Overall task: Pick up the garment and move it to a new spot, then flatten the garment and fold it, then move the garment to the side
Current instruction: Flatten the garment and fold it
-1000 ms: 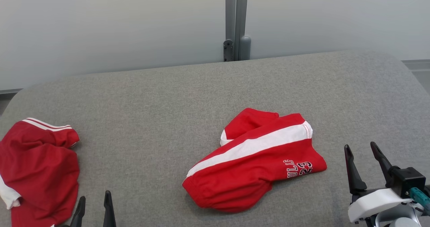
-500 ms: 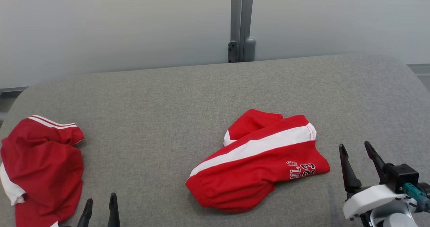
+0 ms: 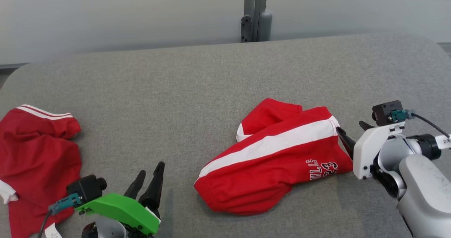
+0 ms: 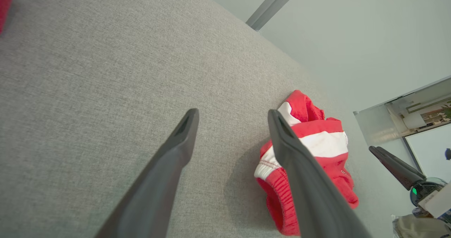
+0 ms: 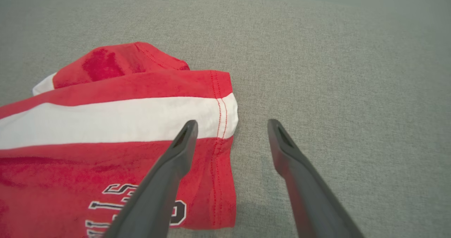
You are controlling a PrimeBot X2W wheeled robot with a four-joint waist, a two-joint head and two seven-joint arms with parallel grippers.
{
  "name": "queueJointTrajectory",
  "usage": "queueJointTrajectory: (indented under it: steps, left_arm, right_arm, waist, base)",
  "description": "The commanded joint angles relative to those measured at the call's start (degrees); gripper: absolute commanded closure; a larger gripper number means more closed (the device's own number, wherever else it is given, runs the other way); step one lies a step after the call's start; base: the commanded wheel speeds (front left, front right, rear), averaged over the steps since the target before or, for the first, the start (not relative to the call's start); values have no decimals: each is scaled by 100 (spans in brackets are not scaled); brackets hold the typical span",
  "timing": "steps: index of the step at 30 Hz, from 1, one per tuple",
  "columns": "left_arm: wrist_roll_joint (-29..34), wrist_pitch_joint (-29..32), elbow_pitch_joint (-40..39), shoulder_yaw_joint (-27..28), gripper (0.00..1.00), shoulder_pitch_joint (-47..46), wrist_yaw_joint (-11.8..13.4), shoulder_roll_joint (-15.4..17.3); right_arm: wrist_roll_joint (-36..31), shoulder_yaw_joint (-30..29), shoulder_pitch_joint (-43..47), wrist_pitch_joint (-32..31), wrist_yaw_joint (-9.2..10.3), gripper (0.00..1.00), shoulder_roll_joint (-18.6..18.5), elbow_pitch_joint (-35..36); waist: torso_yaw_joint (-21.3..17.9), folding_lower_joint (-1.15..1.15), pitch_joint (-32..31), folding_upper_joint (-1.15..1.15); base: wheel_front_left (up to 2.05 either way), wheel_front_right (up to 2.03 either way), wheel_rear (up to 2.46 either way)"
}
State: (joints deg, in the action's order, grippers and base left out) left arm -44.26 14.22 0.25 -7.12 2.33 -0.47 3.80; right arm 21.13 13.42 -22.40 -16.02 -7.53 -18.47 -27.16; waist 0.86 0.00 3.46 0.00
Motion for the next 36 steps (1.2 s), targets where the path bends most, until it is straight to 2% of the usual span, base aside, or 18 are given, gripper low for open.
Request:
queueJointTrajectory:
  steps: [1,7,13,19,26,36]
  left_arm:
    - [-209,244,-148,-48,0,-99,139,-12]
    - [-692,1099,-866,-310,0,-246,712,-48]
    - [-987,1795,-1424,-633,0,-233,1116,-63]
    - [-1121,2159,-1644,-823,0,-48,1318,-46]
    - [-1256,2278,-1335,-664,0,-33,1517,-13]
    - [-1971,2216,-1113,-610,0,-345,1739,-75]
  right_arm:
    - [188,76,-161,-169,7,0,-74,-32]
    - [639,383,-522,-477,7,0,-356,-108]
    - [983,627,-706,-543,7,0,-505,-219]
    - [1218,843,-757,-485,7,0,-592,-286]
    - [1343,1086,-837,-377,7,0,-651,-335]
    - [1469,1314,-954,-264,7,0,-733,-376]
  waist:
    - [146,0,405,0]
    - [281,0,727,0]
    - [335,0,827,0]
    - [301,0,799,0]
    - [182,0,787,0]
    - [61,0,928,0]
  base:
    - [0,0,0]
    - [0,0,0]
    - [0,0,0]
    - [0,0,0]
    - [0,0,0]
    - [0,0,0]
